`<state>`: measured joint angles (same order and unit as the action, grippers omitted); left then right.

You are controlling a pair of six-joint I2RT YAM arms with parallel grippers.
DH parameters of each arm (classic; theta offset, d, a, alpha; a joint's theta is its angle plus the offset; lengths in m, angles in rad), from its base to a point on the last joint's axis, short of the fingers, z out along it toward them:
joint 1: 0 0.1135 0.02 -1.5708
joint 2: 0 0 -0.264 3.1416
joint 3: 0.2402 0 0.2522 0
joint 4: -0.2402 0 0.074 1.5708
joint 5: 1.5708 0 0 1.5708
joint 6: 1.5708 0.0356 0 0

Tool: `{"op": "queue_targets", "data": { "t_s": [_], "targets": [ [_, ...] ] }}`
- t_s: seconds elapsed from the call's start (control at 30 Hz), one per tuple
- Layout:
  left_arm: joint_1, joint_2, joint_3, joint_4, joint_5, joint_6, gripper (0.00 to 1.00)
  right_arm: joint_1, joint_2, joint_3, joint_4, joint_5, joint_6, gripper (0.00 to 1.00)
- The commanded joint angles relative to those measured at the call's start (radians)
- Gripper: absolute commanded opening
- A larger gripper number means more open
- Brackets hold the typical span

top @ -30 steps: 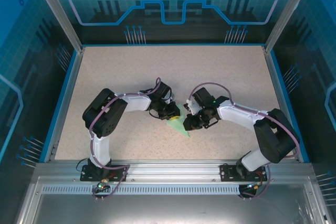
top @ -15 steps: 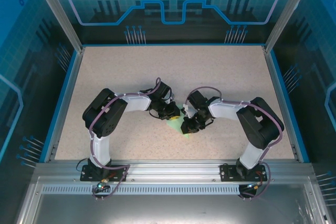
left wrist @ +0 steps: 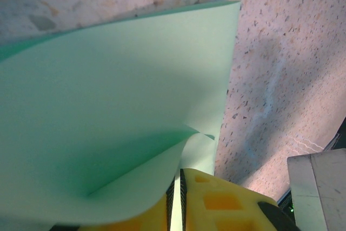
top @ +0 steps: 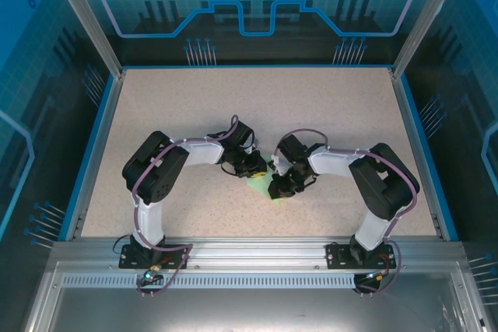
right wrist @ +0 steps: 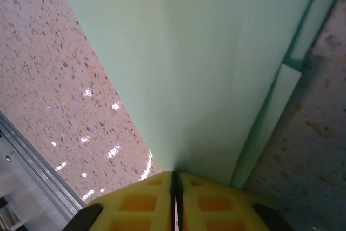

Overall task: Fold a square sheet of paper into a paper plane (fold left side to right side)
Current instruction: Fourth fold the wing at the center of the table.

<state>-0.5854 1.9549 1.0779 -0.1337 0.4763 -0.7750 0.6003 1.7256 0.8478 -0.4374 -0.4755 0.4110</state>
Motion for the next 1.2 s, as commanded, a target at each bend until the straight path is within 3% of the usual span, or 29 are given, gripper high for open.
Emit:
{"op": "queue_targets", "data": {
  "t_s": [0.0, 0.37, 0.67, 0.9, 1.17],
  "targets": [
    [-0.002, 0.044, -0.032, -0.087, -0.077, 0.031, 0.16, -0.014, -0.021, -0.072, -0.062, 0.002, 0.024, 0.12],
    [-0.001, 0.052, -0.028, -0.085, -0.078, 0.030, 0.15, -0.051, -0.095, -0.163, -0.079, -0.020, 0.027, 0.12],
    [-0.003, 0.049, -0.018, -0.084, -0.071, 0.028, 0.15, -0.054, -0.217, -0.108, -0.082, -0.062, 0.036, 0.08],
    [-0.004, 0.045, -0.016, -0.081, -0.064, 0.025, 0.15, -0.054, -0.088, -0.030, 0.014, -0.070, 0.059, 0.06],
    [-0.002, 0.021, -0.004, -0.073, -0.045, 0.028, 0.17, -0.059, 0.019, -0.024, 0.008, 0.014, 0.057, 0.03]
  ]
}}
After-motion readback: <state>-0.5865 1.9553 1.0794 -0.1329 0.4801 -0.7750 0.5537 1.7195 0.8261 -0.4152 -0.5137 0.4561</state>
